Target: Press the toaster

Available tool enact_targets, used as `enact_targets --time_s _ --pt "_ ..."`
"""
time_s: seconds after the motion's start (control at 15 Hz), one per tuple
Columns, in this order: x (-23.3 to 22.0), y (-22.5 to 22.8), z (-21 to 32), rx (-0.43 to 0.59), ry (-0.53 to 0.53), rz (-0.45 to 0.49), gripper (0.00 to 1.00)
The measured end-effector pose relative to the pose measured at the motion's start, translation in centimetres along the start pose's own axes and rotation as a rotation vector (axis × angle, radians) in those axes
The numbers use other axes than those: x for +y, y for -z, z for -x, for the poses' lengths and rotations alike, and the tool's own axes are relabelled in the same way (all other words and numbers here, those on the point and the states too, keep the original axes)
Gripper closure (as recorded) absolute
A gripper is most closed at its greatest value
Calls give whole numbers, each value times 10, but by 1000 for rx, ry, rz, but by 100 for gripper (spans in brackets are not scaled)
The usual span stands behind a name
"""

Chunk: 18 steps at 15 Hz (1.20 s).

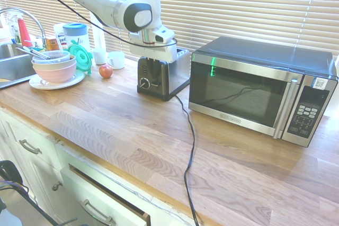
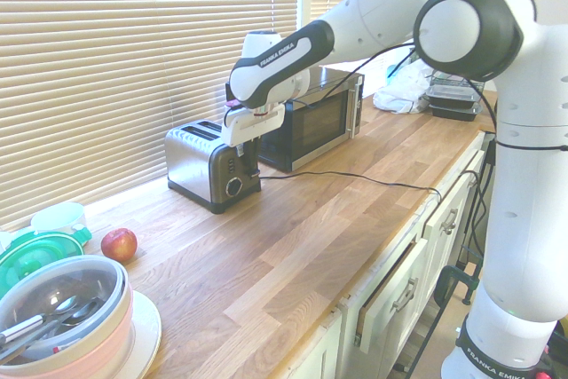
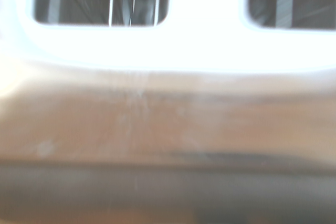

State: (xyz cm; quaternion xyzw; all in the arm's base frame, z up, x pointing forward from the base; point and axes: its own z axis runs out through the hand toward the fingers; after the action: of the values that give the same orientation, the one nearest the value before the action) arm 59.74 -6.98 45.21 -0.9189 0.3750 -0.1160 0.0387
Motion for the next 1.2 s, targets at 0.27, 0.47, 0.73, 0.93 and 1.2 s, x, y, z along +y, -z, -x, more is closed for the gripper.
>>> enact_targets --time_s 0.27,0.47,0.73,0.93,1.2 --pt "33 53 32 43 1 -34 100" --pt "54 28 60 27 6 -25 100" --pt "82 9 104 9 33 -10 100" --pt "118 6 144 -1 63 -1 100" --pt "145 7 170 3 86 3 100"
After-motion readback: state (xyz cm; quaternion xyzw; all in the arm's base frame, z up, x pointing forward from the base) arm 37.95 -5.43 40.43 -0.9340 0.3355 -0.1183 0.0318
